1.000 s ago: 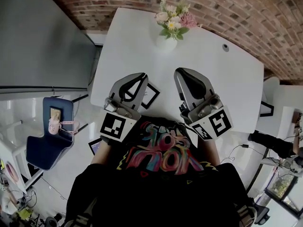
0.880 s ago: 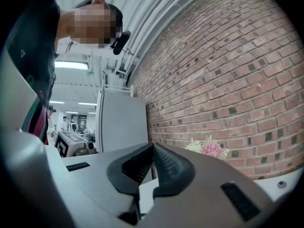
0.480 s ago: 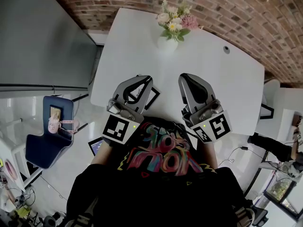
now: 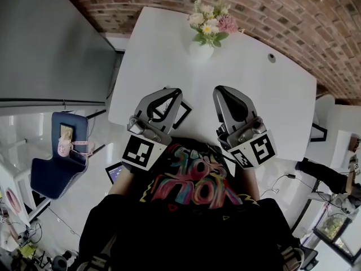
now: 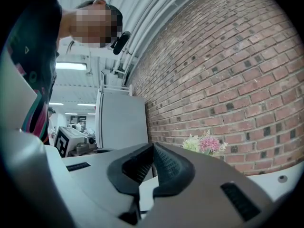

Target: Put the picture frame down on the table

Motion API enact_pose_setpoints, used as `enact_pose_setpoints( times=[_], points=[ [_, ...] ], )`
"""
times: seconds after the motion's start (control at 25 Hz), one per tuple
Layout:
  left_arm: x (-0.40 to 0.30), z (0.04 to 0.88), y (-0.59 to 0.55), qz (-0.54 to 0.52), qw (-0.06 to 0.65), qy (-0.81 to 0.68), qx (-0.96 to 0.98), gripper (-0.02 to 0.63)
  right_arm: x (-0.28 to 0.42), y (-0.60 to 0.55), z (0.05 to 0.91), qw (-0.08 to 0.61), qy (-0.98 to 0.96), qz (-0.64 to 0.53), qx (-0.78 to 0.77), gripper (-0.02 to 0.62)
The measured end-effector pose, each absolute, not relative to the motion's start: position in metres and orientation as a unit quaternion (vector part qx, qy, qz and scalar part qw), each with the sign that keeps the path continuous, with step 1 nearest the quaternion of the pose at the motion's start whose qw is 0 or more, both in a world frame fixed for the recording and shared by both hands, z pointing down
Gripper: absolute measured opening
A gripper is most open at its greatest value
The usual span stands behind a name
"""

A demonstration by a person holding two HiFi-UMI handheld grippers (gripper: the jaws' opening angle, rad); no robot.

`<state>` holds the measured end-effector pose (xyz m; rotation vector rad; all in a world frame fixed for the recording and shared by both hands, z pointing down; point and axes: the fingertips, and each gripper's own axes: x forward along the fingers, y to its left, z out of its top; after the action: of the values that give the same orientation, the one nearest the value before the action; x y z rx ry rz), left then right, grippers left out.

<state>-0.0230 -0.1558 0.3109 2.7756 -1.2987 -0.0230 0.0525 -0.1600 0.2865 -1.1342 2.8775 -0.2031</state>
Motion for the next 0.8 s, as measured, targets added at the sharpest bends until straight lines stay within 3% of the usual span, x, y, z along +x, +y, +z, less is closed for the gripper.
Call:
enact_pose_setpoints(
  times=[0.8],
  points=[
    [-0.0288, 0.3111, -0.1588, -0.002, 0.041, -0.427, 0.903, 0.024, 0.0475, -0.1614, 0.2954, 0.023, 0.927, -0.088, -0.363, 0.021]
  ],
)
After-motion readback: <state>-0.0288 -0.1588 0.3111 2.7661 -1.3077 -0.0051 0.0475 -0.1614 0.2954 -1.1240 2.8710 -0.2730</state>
